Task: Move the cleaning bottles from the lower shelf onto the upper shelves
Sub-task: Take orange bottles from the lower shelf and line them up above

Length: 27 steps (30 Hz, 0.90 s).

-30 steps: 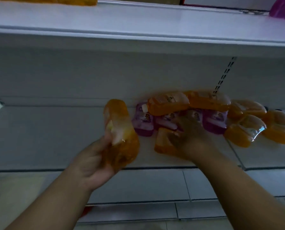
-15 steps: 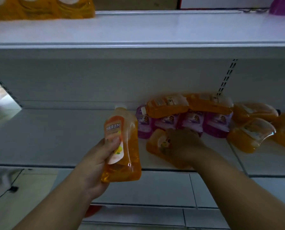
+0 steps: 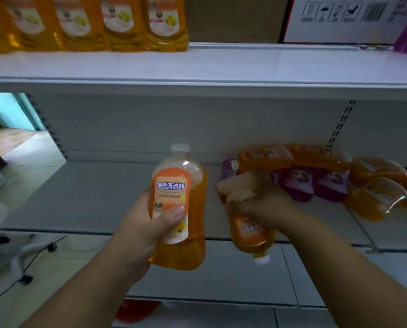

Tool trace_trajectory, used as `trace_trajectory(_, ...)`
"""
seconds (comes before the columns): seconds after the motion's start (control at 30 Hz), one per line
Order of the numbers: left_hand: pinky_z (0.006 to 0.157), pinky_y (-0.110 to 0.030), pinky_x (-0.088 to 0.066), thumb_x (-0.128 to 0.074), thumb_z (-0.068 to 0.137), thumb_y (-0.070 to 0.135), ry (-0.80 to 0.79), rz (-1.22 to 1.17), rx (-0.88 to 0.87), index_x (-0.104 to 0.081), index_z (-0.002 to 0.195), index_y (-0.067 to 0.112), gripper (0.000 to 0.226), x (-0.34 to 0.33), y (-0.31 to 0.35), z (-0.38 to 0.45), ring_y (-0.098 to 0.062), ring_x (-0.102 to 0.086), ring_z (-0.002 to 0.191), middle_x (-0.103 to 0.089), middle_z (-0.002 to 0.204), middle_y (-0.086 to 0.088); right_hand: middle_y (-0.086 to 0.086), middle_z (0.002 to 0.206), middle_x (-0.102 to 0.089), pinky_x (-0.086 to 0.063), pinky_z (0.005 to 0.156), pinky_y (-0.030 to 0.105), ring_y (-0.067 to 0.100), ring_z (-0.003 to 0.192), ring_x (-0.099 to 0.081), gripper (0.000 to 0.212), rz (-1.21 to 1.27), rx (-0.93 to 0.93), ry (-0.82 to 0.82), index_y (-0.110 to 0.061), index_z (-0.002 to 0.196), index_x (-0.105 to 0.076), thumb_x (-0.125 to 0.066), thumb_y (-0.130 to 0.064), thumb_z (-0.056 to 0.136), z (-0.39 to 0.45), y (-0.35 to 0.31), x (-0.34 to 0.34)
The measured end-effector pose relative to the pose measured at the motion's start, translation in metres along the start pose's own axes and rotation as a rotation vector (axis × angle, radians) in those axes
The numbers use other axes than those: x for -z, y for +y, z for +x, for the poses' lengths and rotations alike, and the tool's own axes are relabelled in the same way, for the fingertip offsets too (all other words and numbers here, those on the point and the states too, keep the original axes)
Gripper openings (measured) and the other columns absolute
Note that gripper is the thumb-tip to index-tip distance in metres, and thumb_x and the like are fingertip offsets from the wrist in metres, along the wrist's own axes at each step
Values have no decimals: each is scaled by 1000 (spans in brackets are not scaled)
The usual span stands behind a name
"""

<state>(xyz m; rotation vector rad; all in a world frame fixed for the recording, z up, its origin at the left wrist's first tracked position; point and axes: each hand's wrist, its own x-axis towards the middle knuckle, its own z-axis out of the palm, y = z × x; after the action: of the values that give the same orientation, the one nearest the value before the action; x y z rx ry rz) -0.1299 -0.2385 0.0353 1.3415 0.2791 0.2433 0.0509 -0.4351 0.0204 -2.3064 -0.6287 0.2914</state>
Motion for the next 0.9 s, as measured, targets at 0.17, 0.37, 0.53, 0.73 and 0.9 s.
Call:
trace_trajectory(0.17, 77, -49, -59, -92, 30, 68, 34, 69, -72, -66, 111, 36, 91, 72, 32, -44, -32, -72, 97, -75, 104, -6, -16, 101, -58, -54, 67, 27, 6, 89, -61, 86, 312, 93, 187, -34, 117, -41, -86, -60, 48, -26, -92, -56)
trace_trajectory(0.37, 89, -60, -54, -86, 36, 75, 132, 186, -258, -59, 121, 41, 96, 167, 111, -92, -32, -69, 104, -72, 111, -3, -22, 102, -52, -58, 72, 28, 4, 86, -62, 91, 314, 337, 278, -50, 125, -35, -82, -66, 49, -56, -223, -102)
trace_trajectory(0.53, 93, -63, -51, -84, 33, 79, 228, 219, -422, -55, 126, 40, 105, 221, 179, -109, -34, -67, 107, -71, 114, 0, -25, 113, -48, -58, 74, 29, 6, 98, -60, 92, 411, 547, 347, -61, 121, -31, -72, -79, 41, -66, -324, -89)
trace_trajectory(0.73, 93, -56, -54, -82, 38, 75, 226, 228, -545, -55, 122, 42, 95, 237, 235, -91, -26, -70, 103, -72, 109, 7, -23, 107, -48, -59, 66, 27, 7, 94, -60, 81, 358, 699, 556, -51, 117, -34, -69, -80, 50, -43, -403, -39)
trace_trajectory(0.9, 87, -46, -58, -77, 48, 74, 193, 242, -574, -51, 122, 45, 84, 228, 255, -47, -22, -70, 102, -71, 108, 14, -22, 102, -46, -58, 71, 29, 10, 92, -58, 83, 358, 646, 665, -40, 118, -33, -69, -74, 50, -3, -415, -14)
